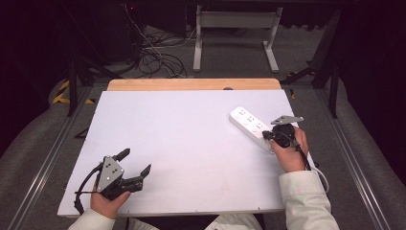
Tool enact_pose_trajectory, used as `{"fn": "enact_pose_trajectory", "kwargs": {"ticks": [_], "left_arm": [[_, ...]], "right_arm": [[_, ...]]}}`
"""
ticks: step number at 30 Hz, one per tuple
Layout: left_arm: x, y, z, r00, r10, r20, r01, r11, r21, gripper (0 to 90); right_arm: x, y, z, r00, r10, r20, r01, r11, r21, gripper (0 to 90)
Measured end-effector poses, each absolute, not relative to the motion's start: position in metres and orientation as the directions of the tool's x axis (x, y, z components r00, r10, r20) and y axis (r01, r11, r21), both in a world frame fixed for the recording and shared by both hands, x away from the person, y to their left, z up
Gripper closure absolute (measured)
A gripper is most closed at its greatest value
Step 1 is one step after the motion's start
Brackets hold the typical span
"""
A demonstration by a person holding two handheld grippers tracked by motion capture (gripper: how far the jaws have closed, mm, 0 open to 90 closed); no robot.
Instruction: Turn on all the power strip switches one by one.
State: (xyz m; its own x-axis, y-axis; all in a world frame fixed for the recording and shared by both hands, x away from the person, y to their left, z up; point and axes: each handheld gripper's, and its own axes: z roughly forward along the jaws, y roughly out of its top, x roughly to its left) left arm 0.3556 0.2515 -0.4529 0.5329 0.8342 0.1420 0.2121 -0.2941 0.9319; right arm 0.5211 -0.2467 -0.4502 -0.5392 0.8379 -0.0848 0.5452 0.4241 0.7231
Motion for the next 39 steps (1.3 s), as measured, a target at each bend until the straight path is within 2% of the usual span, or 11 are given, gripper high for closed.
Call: {"fn": "enact_pose_trajectory", "kwargs": {"ticks": [39], "left_arm": [[0.3544,0.2518,-0.4519,0.532,0.835,0.141,0.212,-0.293,0.932,15.8]], "right_arm": [[0.5224,-0.2434,-0.4567,-0.538,0.838,-0.086,0.55,0.427,0.718,90.0]]}}
